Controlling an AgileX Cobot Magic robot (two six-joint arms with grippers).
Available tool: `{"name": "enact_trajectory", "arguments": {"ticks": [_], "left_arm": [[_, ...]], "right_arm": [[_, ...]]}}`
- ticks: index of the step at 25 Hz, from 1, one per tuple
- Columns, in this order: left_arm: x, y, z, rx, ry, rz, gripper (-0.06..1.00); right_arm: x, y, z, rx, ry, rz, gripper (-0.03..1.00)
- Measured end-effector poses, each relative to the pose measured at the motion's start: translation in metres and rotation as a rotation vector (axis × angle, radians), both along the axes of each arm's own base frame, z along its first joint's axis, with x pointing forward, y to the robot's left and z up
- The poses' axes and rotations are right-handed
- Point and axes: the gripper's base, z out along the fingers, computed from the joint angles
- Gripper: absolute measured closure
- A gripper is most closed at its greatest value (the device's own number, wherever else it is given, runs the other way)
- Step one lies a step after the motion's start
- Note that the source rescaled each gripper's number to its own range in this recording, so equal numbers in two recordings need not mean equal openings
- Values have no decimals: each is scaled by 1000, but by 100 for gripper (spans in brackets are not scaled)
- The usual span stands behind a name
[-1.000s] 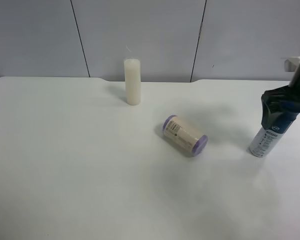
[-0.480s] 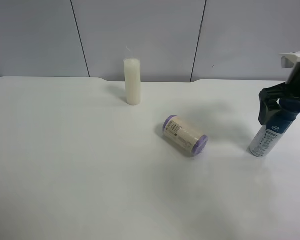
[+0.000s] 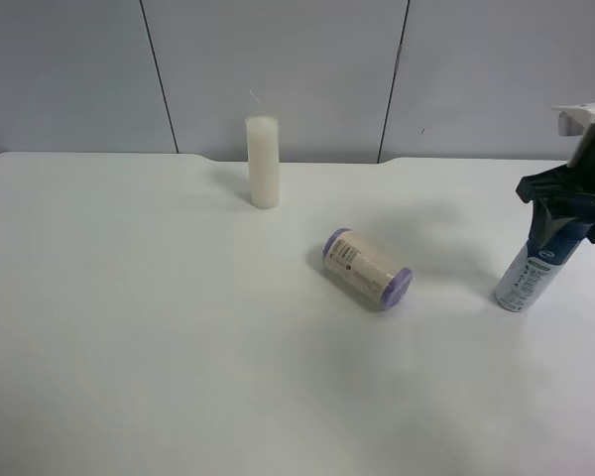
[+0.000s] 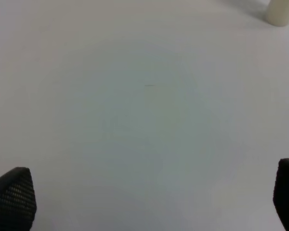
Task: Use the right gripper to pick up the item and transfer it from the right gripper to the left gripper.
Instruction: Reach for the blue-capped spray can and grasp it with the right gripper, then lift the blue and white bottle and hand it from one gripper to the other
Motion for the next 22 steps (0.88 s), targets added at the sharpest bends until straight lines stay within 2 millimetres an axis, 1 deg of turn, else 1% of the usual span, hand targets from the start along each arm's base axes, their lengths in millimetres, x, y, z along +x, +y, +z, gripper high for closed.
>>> {"name": "enact_trajectory", "arguments": {"ticks": [1,14,17,22], "left_arm": [[0,0,0,0,0,0,-6],[0,0,0,0,0,0,-6],[0,0,0,0,0,0,-6],[0,0,0,0,0,0,-6]], "right_arm": [[0,0,0,5,0,-2,96],[-1,0,1,0,2,-4,97],[-5,0,8,-2,-1,-10,97],[-17,2,29,14,-47,-24,97]]}}
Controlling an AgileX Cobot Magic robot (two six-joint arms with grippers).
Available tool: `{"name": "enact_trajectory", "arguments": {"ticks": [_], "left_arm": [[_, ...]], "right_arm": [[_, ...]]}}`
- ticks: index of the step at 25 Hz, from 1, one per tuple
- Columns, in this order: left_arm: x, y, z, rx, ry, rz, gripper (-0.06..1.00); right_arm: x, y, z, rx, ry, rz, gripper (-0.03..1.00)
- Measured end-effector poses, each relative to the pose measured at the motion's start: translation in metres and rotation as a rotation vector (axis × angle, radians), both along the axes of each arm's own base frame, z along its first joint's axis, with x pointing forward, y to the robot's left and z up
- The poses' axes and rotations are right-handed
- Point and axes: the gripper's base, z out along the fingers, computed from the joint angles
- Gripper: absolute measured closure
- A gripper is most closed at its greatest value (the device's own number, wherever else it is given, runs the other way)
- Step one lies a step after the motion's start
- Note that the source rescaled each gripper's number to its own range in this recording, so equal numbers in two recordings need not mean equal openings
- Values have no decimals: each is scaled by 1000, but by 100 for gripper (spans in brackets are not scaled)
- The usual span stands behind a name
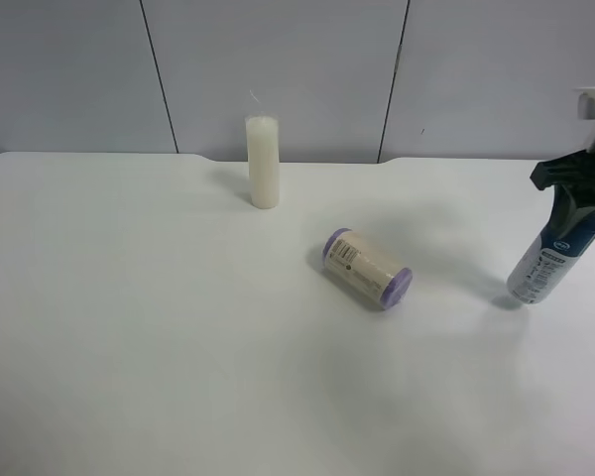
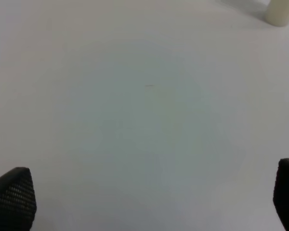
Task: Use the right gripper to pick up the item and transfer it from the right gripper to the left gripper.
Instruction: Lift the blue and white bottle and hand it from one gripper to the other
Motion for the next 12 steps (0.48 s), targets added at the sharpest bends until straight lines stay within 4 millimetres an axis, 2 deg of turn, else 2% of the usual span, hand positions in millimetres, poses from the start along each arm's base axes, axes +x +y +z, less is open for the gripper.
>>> {"name": "enact_trajectory", "arguments": {"ticks": [7,10,12], "left_arm": [[0,0,0,0,0,0,-6],[0,0,0,0,0,0,-6],[0,0,0,0,0,0,-6]], "right_arm": [[-18,8,29,56,-83,-25,97],[-22,16,34,63,-95,0,97],[-27,32,38,73,-86,61,97]]}}
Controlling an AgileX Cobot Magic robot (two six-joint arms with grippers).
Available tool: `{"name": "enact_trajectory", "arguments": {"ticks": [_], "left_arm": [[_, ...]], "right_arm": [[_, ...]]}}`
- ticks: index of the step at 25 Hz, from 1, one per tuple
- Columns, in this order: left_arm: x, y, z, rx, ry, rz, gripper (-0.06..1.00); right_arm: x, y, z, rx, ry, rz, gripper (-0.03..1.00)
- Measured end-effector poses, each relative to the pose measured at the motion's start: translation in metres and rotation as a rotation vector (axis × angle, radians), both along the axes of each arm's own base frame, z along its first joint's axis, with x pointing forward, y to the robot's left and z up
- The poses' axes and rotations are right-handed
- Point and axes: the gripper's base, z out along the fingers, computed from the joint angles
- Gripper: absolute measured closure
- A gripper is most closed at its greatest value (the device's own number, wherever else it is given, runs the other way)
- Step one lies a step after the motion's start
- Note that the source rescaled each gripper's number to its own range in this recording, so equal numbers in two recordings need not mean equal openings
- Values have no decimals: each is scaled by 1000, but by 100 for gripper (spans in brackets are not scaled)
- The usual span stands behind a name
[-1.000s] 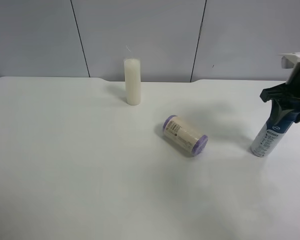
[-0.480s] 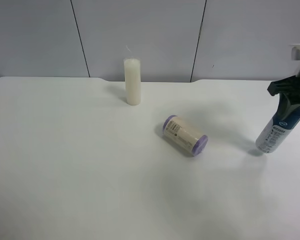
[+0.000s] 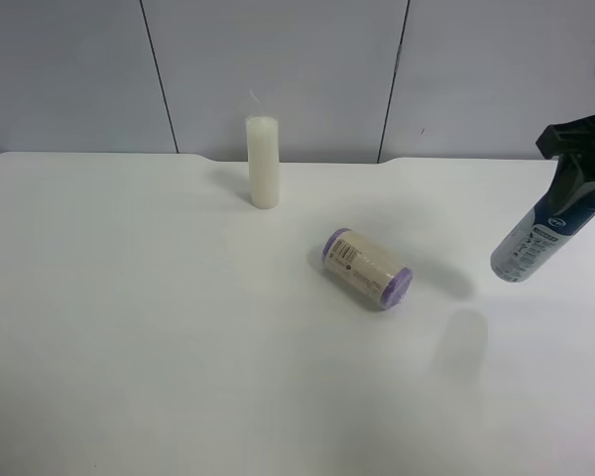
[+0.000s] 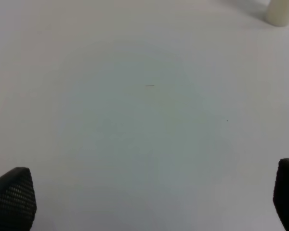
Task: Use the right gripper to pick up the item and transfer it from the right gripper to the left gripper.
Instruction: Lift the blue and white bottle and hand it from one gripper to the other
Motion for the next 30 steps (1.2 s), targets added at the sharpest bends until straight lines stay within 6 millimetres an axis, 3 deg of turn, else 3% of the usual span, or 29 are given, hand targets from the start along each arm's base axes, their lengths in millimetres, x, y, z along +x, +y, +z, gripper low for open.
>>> {"name": "enact_trajectory", "arguments": {"ticks": [11,16,24,30], "left_arm": [[0,0,0,0,0,0,-6],[0,0,0,0,0,0,-6],[2,-5,0,51,6,-87,-6],[24,-11,12,81,127,-204,-6]], "right_arm": [[-13,56,7,110,-10,196,97],[-15,76,11,253,-39,264,97],[-17,94,20,458,-88,347,97],[-18,99,24,530,-108,374,97]]}}
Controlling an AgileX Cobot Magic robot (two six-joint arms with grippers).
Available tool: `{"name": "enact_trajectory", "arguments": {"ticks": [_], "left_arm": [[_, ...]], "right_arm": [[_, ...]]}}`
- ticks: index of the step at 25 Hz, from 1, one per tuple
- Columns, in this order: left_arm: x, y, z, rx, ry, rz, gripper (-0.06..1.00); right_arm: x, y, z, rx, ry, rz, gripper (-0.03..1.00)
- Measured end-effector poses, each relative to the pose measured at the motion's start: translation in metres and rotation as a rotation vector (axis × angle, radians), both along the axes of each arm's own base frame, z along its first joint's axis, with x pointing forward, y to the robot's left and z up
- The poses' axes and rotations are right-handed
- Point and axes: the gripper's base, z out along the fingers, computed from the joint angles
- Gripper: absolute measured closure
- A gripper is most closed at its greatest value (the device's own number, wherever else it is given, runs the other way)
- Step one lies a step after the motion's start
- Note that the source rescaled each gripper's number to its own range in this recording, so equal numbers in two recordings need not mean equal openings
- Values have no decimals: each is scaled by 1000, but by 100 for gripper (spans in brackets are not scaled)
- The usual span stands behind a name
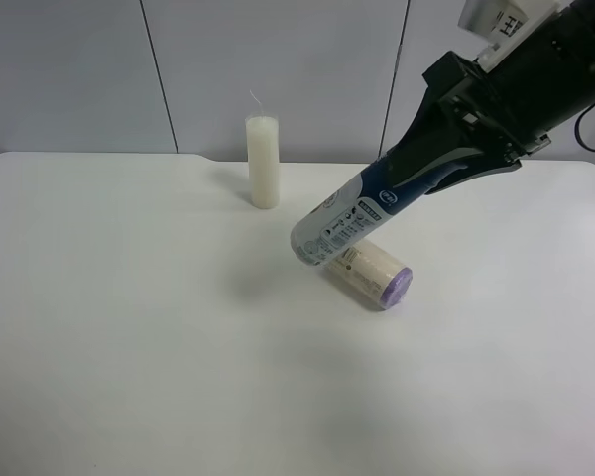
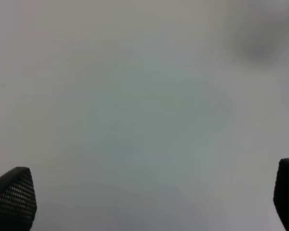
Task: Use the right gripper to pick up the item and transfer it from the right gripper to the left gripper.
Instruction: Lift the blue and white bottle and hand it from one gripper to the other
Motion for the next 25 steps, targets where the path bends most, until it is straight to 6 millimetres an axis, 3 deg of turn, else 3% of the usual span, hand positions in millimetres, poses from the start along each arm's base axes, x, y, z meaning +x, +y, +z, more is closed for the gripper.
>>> {"name": "enact_trajectory", "arguments": {"ticks": [4,10,25], "left_arm": [[17,-8,7,-21,62,-146,-6],[34,-22,2,29,163,-398,-6],[78,-69,-15,150,233,-723,-6]], "right_arm": [[0,2,2,24,-9,14,97],[-8,18,3,47,-13,86,97],[-24,49,6,98,-28,177,97]]}}
